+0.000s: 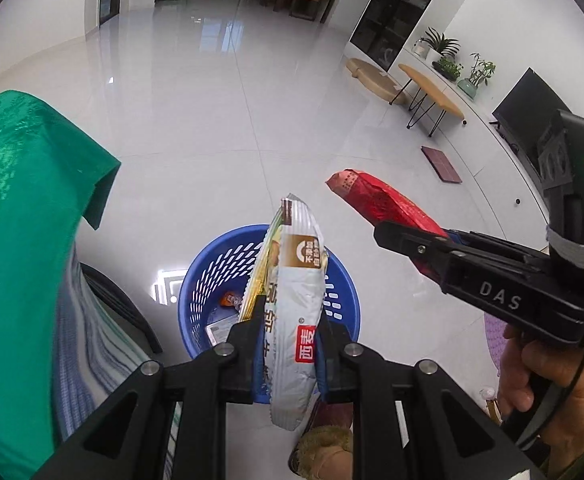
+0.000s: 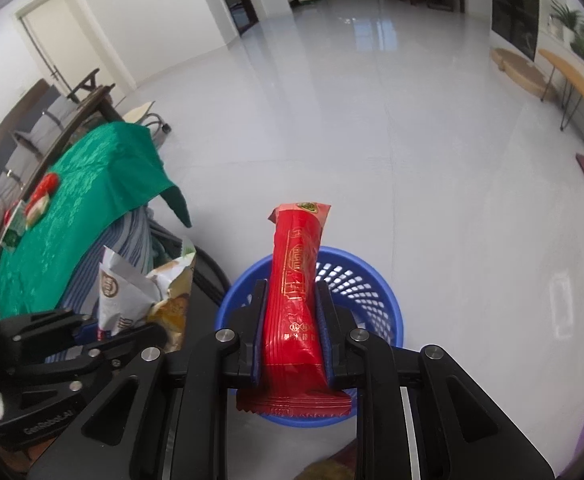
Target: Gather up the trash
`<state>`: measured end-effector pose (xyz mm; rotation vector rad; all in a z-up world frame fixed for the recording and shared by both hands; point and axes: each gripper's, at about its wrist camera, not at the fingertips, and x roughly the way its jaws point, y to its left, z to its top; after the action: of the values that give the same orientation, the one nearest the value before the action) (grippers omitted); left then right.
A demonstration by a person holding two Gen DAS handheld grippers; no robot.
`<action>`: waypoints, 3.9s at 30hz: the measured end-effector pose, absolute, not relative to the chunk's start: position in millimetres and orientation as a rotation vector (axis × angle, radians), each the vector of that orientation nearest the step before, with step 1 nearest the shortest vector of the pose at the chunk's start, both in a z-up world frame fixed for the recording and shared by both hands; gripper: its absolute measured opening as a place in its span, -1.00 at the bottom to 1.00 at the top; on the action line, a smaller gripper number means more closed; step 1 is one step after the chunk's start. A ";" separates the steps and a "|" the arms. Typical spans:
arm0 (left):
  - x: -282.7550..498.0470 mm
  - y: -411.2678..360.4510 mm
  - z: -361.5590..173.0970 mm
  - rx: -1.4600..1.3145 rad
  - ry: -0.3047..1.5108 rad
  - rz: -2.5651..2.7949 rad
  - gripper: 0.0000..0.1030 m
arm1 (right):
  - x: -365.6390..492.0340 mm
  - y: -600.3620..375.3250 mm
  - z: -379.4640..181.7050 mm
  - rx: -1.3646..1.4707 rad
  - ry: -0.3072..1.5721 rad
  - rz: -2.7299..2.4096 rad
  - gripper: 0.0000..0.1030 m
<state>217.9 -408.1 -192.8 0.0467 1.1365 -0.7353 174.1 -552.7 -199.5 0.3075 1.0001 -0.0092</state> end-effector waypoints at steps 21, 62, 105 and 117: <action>180.7 -345.6 -140.1 0.046 0.965 -0.690 0.35 | 155.3 -565.7 -165.3 0.298 0.868 -0.148 0.89; 369.3 66.6 -125.8 0.359 0.909 -0.387 0.41 | 169.4 -162.7 -198.4 -0.155 0.901 0.528 0.96; 199.9 84.3 -136.5 -0.049 0.886 -0.096 -0.23 | 369.4 -167.3 -193.5 0.136 1.020 0.621 -0.03; 199.2 95.0 -140.6 -0.087 0.901 -0.065 -0.23 | 339.1 -80.7 -175.6 -0.175 1.011 0.719 0.45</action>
<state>199.2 95.0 -140.6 -0.0870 0.9009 -0.0649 339.1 -80.7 -175.6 -0.1751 1.0112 0.7195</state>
